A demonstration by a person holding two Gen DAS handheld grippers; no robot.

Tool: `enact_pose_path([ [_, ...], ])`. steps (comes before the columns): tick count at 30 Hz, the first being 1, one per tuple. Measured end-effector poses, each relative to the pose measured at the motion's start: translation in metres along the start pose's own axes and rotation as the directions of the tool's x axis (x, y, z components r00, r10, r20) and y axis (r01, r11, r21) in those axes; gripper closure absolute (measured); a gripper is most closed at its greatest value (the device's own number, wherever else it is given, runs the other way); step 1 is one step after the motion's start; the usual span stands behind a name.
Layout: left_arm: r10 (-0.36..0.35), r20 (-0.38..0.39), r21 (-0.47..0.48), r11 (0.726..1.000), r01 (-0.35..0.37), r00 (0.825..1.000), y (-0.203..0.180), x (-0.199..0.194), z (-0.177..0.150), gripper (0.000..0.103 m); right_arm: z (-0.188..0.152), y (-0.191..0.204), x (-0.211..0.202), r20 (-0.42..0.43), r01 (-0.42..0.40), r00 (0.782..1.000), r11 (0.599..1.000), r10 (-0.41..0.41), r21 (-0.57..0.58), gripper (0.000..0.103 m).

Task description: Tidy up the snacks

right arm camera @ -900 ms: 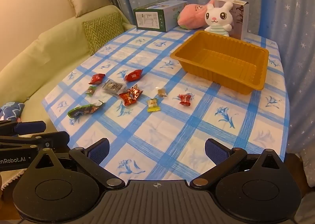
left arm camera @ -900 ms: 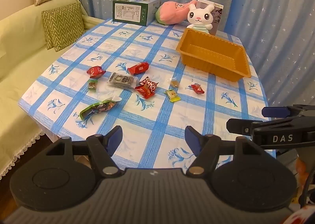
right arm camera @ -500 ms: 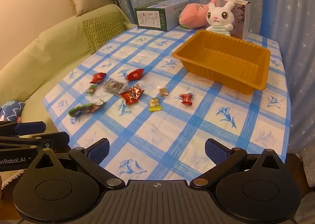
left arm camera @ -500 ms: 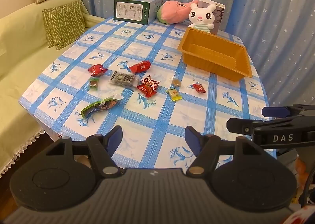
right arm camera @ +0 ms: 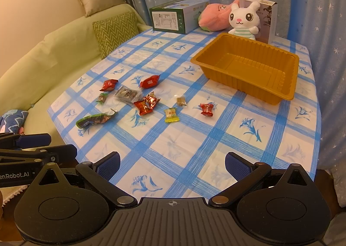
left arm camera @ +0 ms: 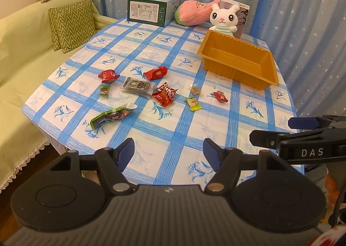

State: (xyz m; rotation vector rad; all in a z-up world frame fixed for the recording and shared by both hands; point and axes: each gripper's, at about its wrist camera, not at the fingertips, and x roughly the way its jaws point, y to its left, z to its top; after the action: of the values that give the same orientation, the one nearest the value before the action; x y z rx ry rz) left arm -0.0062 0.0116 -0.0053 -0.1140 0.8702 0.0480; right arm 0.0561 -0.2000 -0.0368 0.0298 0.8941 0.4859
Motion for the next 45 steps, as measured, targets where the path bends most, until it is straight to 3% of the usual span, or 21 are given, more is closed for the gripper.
enact_pose_path([
  [45, 0.001, -0.01, -0.006, 1.0, -0.001, 1.0, 0.0033, 0.0051, -0.0003, 0.035, 0.0051, 0.0046, 0.0016, 0.001, -0.001, 1.0, 1.0, 0.001, -0.006, 0.0],
])
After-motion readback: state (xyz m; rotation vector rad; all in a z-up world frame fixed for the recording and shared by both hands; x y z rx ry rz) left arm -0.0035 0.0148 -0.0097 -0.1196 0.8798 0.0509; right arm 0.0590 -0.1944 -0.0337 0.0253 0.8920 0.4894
